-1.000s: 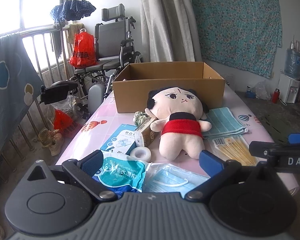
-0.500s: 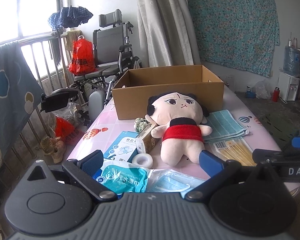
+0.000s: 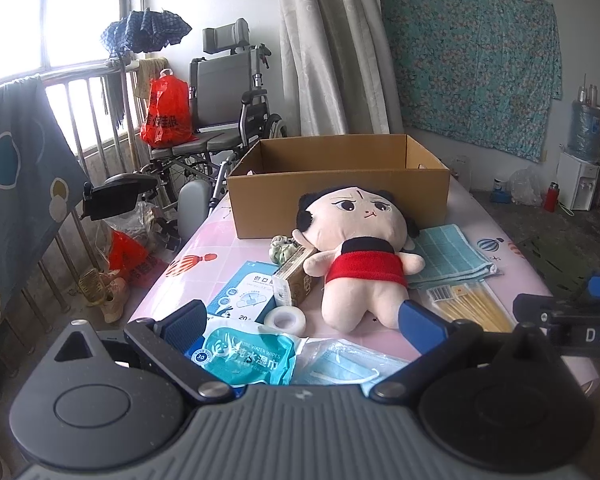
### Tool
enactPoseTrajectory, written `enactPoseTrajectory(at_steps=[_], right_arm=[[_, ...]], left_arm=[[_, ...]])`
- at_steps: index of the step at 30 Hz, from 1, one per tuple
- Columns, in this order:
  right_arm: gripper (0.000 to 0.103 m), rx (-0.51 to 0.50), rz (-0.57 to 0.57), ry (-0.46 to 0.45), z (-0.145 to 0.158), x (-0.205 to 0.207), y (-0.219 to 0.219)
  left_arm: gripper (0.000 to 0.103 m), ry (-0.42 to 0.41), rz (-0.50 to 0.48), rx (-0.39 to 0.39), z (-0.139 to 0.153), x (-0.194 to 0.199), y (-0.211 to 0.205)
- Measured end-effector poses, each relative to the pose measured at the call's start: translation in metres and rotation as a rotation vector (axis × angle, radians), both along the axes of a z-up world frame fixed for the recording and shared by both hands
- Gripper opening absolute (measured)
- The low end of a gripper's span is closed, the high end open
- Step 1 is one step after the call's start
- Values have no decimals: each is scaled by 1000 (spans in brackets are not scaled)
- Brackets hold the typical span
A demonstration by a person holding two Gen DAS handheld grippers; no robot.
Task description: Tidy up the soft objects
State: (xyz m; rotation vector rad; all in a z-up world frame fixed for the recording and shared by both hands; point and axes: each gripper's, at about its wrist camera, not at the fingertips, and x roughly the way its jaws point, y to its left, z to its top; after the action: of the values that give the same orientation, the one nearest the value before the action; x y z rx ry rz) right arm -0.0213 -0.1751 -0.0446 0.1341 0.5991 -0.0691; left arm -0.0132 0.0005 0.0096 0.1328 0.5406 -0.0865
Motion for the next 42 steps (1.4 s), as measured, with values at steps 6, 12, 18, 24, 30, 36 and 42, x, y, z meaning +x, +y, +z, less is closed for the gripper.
enactPoseTrajectory(at_steps=[6,12,18,24,30,36,42], right_arm=[[102,13,14,-21,4,-4,2],[102,24,32,-16,0,-4,5],[102,27,41,-6,-3,-3,10],[102,23,39,-8,-3,-3,11],[102,22,33,-9,-3,-3,11],[102,27,23,-9,-4,-3,6],[102,28,22,-9,-5,-3,5]], left_arm=[[103,-2,7,27,-1,-4,-5],[103,6,2,5,-2,-5,-5],[103,14,5,2,-4,-3,-3],[103,14,6,1,-5,-3,-2],[103,14,6,2,-6,-3,-1],[103,11,3,6,-7,-4,-3],[103,12,2,11,-8,-3,-4]])
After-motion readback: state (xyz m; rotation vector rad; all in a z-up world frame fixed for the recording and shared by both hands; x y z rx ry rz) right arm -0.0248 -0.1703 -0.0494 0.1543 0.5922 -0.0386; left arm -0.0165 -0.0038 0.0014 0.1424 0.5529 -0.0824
